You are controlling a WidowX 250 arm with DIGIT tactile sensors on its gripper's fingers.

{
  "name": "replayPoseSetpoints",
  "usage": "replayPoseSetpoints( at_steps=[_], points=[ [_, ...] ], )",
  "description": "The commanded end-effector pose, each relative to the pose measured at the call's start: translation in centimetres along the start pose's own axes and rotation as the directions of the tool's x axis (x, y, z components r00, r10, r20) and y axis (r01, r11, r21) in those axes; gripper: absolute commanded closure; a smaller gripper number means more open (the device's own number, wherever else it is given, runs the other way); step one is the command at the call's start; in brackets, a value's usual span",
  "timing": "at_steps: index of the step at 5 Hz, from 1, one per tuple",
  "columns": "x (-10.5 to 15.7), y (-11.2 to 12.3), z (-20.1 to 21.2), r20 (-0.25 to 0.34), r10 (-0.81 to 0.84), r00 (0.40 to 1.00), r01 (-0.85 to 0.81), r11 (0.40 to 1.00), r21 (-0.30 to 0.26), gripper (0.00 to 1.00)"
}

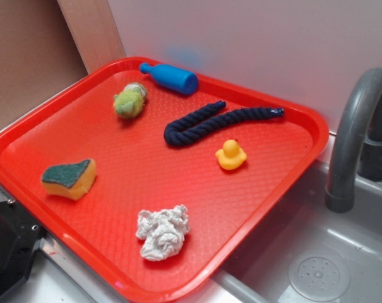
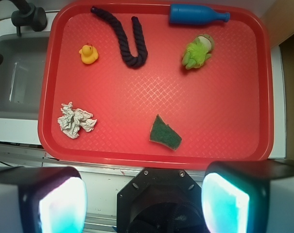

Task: Grab the white paper.

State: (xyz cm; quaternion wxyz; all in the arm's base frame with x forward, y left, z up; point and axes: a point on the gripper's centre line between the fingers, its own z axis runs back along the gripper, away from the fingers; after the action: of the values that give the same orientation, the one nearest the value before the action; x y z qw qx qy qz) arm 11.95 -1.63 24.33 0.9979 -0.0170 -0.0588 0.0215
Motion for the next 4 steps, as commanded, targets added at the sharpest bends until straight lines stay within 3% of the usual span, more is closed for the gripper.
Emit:
replayPoseSetpoints(
  at_steps=[1,2,3,4],
  points=[
    [0.0,0.0,0.0,0.000,0.000,1.000,0.000,1.000,0.000,0.00],
    [1.6,-2.8,-0.9,0.044,-0.199,0.979,0.200,0.980,-0.009,0.00],
    [1.9,-5.0,-2.6,0.045,-0.333,0.942,0.331,0.943,0.043,0.00],
    [1.4,-7.5,-5.9,0.038,-0.502,0.864,0.498,0.863,0.086,0.00]
  ],
)
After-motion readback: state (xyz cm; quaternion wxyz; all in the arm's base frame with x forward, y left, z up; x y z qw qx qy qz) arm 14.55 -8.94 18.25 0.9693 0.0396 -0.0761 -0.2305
